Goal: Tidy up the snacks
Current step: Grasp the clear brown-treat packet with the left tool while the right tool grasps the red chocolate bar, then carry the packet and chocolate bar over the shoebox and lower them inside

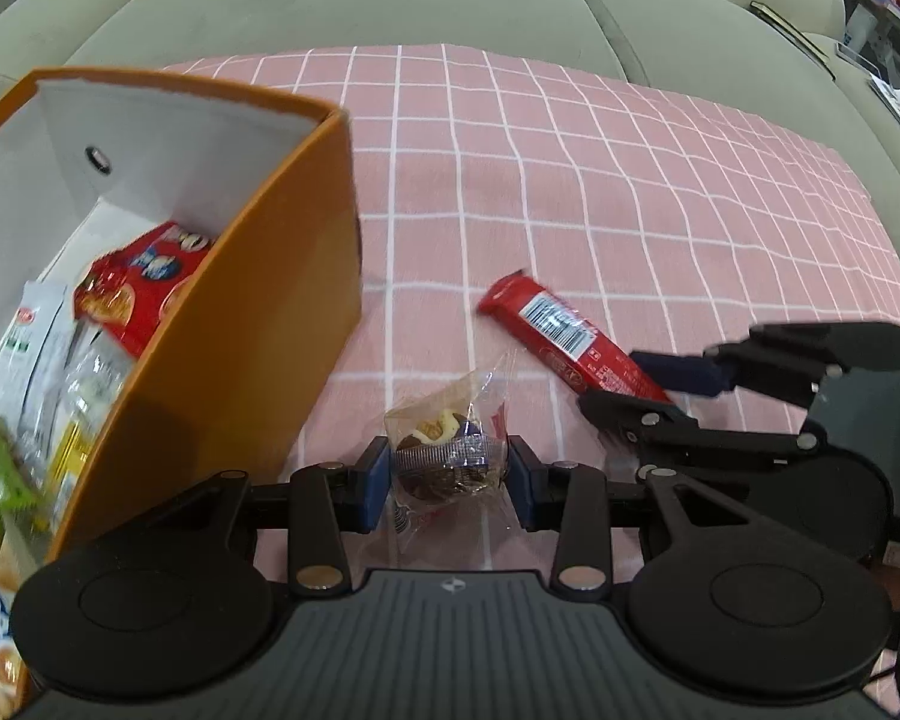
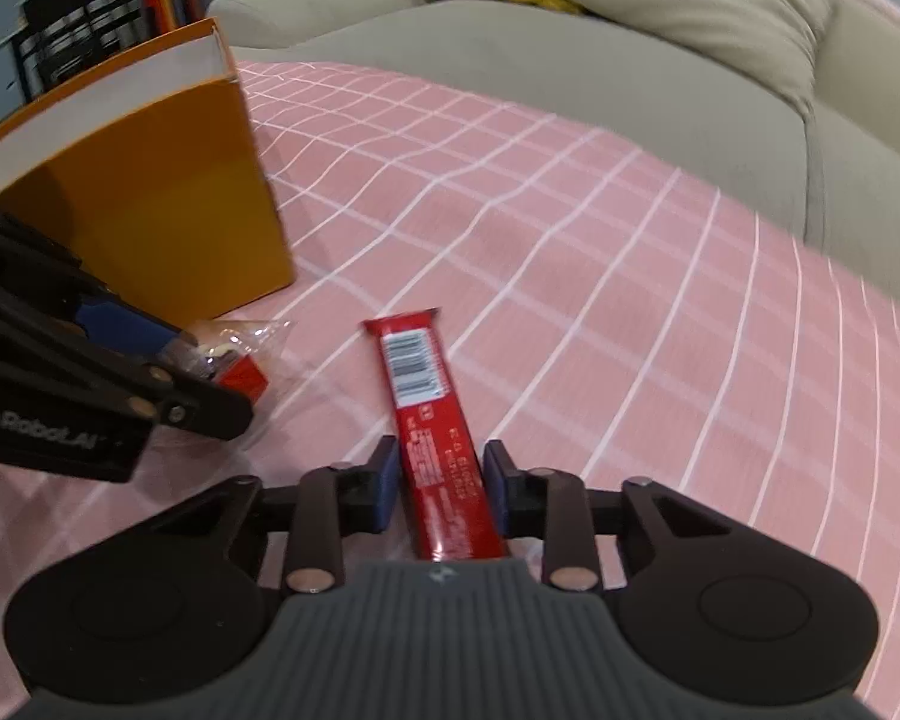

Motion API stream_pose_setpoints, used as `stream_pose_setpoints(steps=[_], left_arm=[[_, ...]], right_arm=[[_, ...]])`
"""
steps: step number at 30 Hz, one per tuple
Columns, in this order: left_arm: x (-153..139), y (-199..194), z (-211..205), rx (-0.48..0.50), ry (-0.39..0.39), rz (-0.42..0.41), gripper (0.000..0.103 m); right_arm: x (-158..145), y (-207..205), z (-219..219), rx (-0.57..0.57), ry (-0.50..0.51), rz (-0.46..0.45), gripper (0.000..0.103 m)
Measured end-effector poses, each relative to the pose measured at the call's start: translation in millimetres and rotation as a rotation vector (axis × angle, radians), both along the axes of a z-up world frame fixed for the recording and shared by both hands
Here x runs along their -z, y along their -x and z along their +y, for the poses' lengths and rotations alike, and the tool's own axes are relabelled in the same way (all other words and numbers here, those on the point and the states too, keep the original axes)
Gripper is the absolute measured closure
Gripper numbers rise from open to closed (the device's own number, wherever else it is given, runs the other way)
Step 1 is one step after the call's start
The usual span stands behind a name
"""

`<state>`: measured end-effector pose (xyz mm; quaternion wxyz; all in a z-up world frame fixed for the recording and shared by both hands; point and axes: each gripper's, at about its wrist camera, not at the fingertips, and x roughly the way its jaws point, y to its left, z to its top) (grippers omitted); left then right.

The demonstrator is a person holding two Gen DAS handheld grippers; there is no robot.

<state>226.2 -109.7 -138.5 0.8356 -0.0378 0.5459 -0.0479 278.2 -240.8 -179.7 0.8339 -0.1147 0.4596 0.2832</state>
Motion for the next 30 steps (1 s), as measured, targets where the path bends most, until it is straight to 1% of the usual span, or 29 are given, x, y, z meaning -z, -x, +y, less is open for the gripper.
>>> stream_pose_setpoints(steps=[1, 8, 14, 17, 20, 23, 25, 28, 29, 30], left_arm=[[-1, 4, 1, 0.000, -0.002, 0.001, 0.058], [-5, 30, 11, -0.010, 0.006, 0.016, 0.058], [-8, 56, 12, 0.016, 0.027, 0.023, 0.058], [-8, 70, 10, 0.039, 0.031, 0.022, 0.058], [-6, 81, 7, 0.061, 0.021, 0.019, 0.058], [0, 86, 7, 0.060, 0.016, 0.032, 0.058], [2, 88, 7, 0.064, 0.014, 0.024, 0.058], [2, 90, 6, 0.074, 0.013, 0.019, 0.058], [3, 90, 7, 0.073, 0.014, 0.022, 0.058], [3, 89, 7, 0.071, 0.015, 0.024, 0.058]], right_arm=[[-1, 3, 0, 0.020, -0.002, 0.011, 0.082], [-6, 42, -5, 0.239, -0.025, 0.110, 0.082], [-12, 101, -15, 0.402, -0.029, 0.142, 0.082], [-14, 133, -16, 0.434, -0.014, 0.138, 0.082], [-18, 155, -17, 0.458, -0.016, 0.143, 0.082], [-18, 167, -16, 0.455, -0.024, 0.139, 0.081], [-15, 170, -14, 0.445, -0.026, 0.131, 0.081], [-15, 171, -15, 0.438, -0.041, 0.094, 0.079], [-15, 172, -15, 0.432, -0.045, 0.083, 0.073], [-17, 172, -17, 0.426, -0.049, 0.068, 0.070]])
